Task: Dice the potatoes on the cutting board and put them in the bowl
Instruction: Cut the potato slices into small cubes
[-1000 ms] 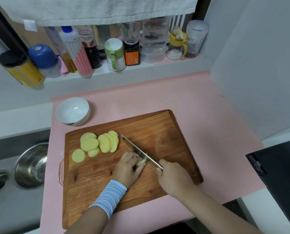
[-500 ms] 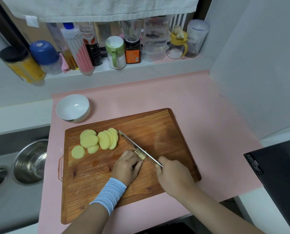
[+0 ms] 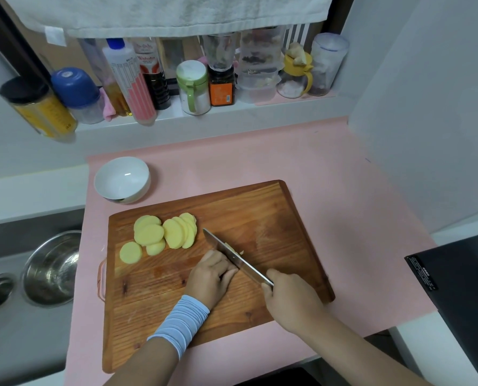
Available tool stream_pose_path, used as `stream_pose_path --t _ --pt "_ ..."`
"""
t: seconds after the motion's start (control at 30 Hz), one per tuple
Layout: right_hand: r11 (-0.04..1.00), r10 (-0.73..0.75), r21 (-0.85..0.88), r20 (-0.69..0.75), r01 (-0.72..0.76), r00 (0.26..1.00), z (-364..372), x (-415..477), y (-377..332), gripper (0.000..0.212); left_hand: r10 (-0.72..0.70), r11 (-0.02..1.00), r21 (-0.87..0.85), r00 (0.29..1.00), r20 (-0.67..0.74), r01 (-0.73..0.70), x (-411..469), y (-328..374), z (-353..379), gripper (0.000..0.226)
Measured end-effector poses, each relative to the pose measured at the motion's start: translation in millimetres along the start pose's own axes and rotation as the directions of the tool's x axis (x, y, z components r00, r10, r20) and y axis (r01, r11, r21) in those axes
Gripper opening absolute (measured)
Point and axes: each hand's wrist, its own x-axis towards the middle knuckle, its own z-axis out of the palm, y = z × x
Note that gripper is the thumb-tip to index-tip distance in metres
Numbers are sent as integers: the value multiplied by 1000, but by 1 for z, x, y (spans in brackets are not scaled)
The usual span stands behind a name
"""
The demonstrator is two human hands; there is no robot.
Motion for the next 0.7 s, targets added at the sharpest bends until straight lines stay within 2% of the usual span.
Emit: stream_pose_path --t 0.17,0.27,0.37,0.53,0.7 --pt "1000 21 23 11 -21 1000 0 9 -3 26 12 999 -38 1000 4 -12 1 1 -3 18" --pt "1000 19 18 9 -19 1000 0 9 -2 23 31 997 -64 997 -69 -35 -2 3 -10 10" --pt "1000 13 10 9 -14 1000 1 7 -2 22 30 999 -19 992 -120 -32 -8 -2 -15 7" --pt "1000 9 7 -2 -9 1000 2 6 -3 23 86 996 38 996 -1 -86 -11 -6 -7 11" --pt "1000 -11 -23 -18 11 1000 -1 3 -5 22 113 991 67 994 5 -113 -9 -5 -7 6"
